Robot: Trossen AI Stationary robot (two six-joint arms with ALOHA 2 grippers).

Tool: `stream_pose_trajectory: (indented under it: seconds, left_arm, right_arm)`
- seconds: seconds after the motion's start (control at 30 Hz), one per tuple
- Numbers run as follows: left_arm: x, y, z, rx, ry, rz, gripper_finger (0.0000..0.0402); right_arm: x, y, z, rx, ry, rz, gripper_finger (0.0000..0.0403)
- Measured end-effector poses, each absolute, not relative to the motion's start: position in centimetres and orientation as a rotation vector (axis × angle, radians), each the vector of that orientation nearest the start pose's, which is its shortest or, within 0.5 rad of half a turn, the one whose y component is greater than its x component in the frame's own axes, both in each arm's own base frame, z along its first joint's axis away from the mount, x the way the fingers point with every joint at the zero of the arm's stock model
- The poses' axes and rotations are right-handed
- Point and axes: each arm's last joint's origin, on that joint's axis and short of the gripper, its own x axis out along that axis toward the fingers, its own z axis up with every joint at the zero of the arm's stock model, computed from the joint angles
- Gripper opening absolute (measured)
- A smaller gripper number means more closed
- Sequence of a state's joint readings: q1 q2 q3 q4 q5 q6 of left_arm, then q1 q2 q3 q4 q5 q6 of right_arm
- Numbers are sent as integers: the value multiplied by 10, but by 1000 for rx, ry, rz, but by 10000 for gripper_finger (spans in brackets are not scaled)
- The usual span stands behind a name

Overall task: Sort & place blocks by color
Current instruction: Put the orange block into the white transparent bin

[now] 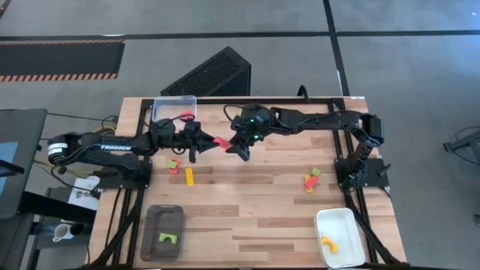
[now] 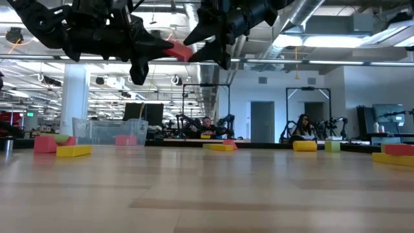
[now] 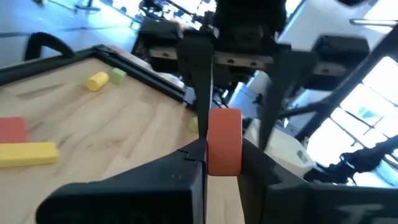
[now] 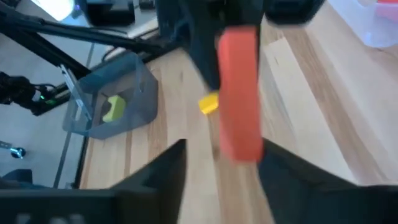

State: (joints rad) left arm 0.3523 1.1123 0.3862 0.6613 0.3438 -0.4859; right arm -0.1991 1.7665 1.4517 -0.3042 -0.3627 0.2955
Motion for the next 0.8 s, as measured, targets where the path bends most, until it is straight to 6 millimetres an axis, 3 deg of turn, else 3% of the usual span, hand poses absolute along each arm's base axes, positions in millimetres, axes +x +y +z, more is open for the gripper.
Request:
stream_pose_trajectory:
  seconds: [0.2,0.33,0.43,0.57,0.8]
  left_arm:
    - [195,93,217,-559,61,95,23]
    - [181,117,219,-594,133,314,23]
    - [173,133,226,-574,271,546,23]
    - [170,146,245,-423,463,784,23]
    - [156,160,271,-370,608,1082,23]
  right_arm:
    - [365,-100,305,497,658,-27,304]
    - [337,-116,319,472,701,-179,323]
    - [316,-117,327,399,772,-323,328]
    - [298,-115,336,344,819,-451,328]
    - [293,-110,341,327,817,-447,328]
